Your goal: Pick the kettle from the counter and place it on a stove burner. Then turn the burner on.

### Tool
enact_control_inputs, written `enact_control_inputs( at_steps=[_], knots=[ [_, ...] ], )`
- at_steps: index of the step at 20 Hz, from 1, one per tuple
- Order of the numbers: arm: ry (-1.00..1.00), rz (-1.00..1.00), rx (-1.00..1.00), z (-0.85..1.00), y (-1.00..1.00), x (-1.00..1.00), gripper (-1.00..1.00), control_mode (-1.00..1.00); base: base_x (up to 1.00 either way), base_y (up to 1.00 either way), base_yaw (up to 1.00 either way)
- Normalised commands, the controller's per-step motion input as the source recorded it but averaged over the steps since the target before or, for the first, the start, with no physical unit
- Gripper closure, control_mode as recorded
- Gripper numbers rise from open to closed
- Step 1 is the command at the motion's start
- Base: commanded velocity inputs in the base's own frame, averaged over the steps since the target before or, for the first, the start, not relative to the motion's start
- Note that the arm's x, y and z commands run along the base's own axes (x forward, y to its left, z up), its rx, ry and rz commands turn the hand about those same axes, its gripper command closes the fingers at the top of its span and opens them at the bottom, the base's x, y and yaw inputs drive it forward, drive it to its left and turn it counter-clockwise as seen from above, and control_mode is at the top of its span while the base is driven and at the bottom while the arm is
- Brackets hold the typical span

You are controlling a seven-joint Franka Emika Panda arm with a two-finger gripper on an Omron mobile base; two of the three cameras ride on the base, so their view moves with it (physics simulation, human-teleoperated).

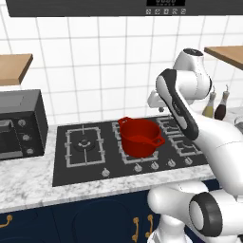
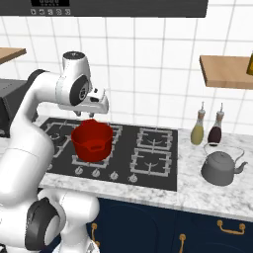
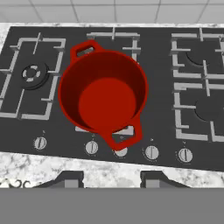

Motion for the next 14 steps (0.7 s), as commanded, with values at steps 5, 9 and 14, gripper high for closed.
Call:
enact_control_inputs(
  at_steps=[5,9,14],
  knots=[
    [0.00,-0.03,0.00,-0.02,-0.33,-0.40,-1.00,-1.00,0.00,0.00,0.00],
    [-0.02,-0.10,0.01,-0.13,-0.65,-0.69,-1.00,-1.00,0.00,0.00,0.00],
    [-0.06,-0.18,0.00,-0.29,-0.77,-0.59,-1.00,-1.00,0.00,0.00,0.00]
  ],
)
